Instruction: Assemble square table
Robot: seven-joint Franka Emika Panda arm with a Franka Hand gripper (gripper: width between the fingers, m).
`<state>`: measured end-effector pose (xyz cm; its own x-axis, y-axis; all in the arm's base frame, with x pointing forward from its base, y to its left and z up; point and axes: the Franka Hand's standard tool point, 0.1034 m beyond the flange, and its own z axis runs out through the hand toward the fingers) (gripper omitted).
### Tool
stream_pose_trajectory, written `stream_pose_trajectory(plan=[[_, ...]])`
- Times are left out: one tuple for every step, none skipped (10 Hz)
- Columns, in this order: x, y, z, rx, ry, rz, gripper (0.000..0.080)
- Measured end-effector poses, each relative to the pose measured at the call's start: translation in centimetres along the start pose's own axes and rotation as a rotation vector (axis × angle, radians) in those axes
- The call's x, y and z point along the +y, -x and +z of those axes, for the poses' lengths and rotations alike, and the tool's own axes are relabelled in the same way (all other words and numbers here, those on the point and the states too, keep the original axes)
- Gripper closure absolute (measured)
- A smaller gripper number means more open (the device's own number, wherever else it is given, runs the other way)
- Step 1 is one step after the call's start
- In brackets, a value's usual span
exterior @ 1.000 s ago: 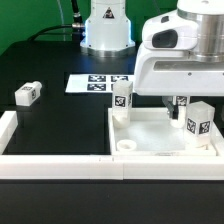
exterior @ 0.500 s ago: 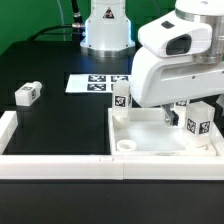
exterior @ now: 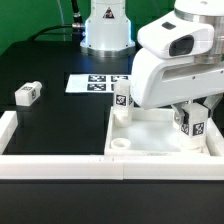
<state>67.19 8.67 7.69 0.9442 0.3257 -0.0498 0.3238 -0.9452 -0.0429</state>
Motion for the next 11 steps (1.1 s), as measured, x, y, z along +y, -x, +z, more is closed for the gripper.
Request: stream_pose_trajectory(plan=[[0.0,0.0,0.0,0.0,0.0,0.005,0.0511],[-0.01,0.0,0.0,0.0,0.0,0.027,0.0511],[-0.01,0.0,0.0,0.0,0.0,0.028,0.0511],[-0.02,0.01,0.02,0.001,-0.005,0.091,0.0511],[-0.05,0.0,0.04,0.003,-0.015,0.236,0.0511],[-0.09,-0.04,0.07,0.005,-0.016,0.364,0.0511],[-0.26,-0.09,0.06,0.005,-0.017,0.463,0.0511],[-0.49,-0.15,0.06,0.004,-0.018,0.593,0.051],[-0.62,-0.19,0.04,0.003,-0.019,0.705,0.051],[-0.67,-0.21,0.05,0.002,-0.023,0.792,0.051],[-0.87,-0.26,0.06,-0.002,-0.036,0.927,0.0509]])
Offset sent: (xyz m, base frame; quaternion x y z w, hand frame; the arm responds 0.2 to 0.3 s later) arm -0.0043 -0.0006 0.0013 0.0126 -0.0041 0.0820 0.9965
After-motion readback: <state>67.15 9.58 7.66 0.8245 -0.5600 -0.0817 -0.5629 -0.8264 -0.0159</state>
